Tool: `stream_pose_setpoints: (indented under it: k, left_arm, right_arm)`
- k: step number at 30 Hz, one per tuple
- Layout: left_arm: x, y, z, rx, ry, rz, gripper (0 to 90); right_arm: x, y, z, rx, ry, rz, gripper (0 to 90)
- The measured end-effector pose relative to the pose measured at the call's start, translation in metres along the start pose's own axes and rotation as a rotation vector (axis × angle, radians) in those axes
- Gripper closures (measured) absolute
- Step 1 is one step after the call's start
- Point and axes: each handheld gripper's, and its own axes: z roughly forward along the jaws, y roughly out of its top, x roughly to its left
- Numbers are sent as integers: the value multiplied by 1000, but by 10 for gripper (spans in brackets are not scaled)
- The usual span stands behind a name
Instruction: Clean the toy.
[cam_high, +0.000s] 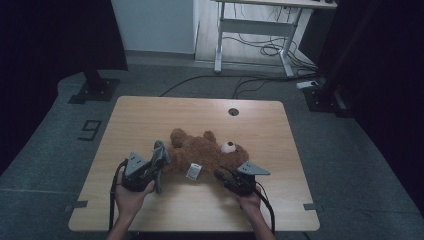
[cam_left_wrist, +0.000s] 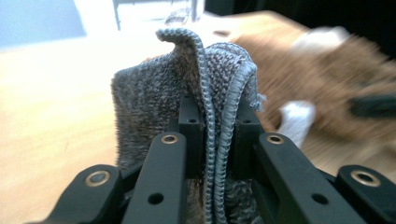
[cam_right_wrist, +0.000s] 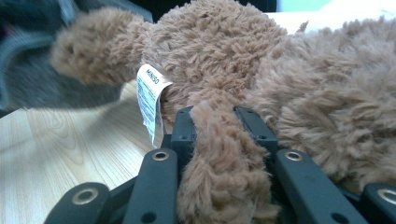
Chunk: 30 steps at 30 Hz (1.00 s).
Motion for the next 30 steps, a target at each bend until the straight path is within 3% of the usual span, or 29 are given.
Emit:
stream_pose_setpoints:
  k: [1, 4, 10, 14, 15, 17, 20, 21, 25, 28, 30]
  left_arm:
    - [0, 0, 0, 0, 0, 0, 783]
    - [-21, 19, 7, -29, -70, 21, 784]
    - [-56, 27, 39, 15, -168, 59, 786]
    - [-76, 22, 61, 67, -194, 92, 785]
    - [-76, 22, 61, 67, -194, 92, 785]
    - [-81, 14, 76, 113, -197, 105, 785]
    - [-78, 10, 80, 113, -187, 93, 786]
    - [-72, 7, 80, 109, -182, 68, 787]
    - [-66, 6, 75, 111, -170, 68, 788]
    - [-58, 5, 65, 96, -139, 68, 788]
    - [-44, 3, 54, 88, -98, 56, 788]
  right_arm:
    - [0, 0, 0, 0, 0, 0, 707]
    - [0, 0, 0, -5, -1, -3, 706]
    - [1, -1, 1, -5, 1, -4, 706]
    - [1, -1, 1, -5, 3, -2, 706]
    - [1, -1, 1, -5, 3, -2, 706]
    - [2, -1, 1, -8, 2, -5, 706]
    - [1, -1, 0, -9, 3, -7, 707]
    - [1, -1, 0, -10, 3, -4, 707]
    - [0, -2, 0, -11, 5, 1, 707]
    - [0, -2, -1, -9, 6, -2, 707]
    - [-1, -2, -2, -9, 8, -1, 707]
